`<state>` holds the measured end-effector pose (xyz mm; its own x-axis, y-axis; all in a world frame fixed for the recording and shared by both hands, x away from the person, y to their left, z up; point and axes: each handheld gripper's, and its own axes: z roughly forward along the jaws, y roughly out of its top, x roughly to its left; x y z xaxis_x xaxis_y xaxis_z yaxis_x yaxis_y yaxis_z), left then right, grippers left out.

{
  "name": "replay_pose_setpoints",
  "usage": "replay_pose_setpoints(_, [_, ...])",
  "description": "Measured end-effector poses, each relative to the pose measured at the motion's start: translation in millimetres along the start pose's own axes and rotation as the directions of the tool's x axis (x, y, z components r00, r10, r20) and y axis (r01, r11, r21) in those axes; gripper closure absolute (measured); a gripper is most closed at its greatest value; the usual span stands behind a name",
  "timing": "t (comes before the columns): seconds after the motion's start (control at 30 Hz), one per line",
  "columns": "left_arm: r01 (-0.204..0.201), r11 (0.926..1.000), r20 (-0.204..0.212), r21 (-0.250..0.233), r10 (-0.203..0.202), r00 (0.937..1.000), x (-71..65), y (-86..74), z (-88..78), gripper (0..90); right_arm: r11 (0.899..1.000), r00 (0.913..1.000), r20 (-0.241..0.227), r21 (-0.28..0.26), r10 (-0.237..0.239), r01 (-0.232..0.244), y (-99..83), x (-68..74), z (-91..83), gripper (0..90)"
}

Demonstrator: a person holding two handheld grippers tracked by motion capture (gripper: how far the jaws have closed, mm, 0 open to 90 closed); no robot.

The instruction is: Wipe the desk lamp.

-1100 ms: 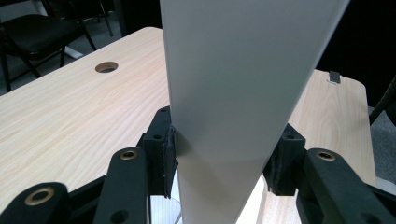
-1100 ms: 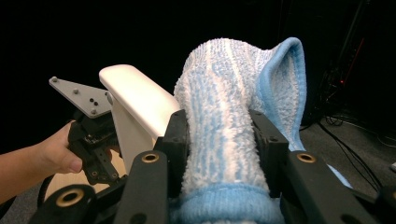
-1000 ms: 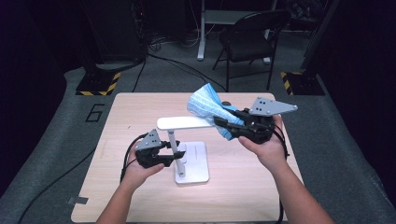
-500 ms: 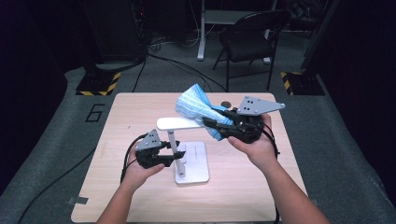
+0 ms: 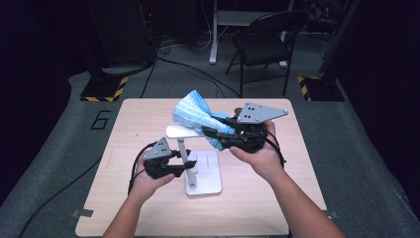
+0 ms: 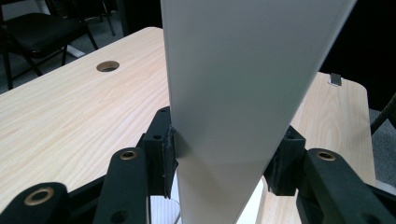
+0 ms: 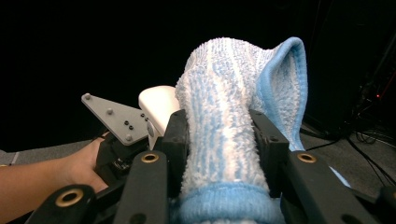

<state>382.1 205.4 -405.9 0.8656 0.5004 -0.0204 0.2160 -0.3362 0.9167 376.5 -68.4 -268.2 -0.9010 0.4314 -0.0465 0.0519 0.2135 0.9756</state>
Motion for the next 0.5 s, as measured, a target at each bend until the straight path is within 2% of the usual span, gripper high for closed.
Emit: replay_pose_setpoints(0.5, [-0.01, 0.9998, -0.018, 0.017, 0.01, 0.9998, -2.5, 1.5, 0.3, 53.2, 1.0, 0.999, -0.043, 0.007, -0.013, 0.014, 8.3, 7.1, 17.8, 63.4])
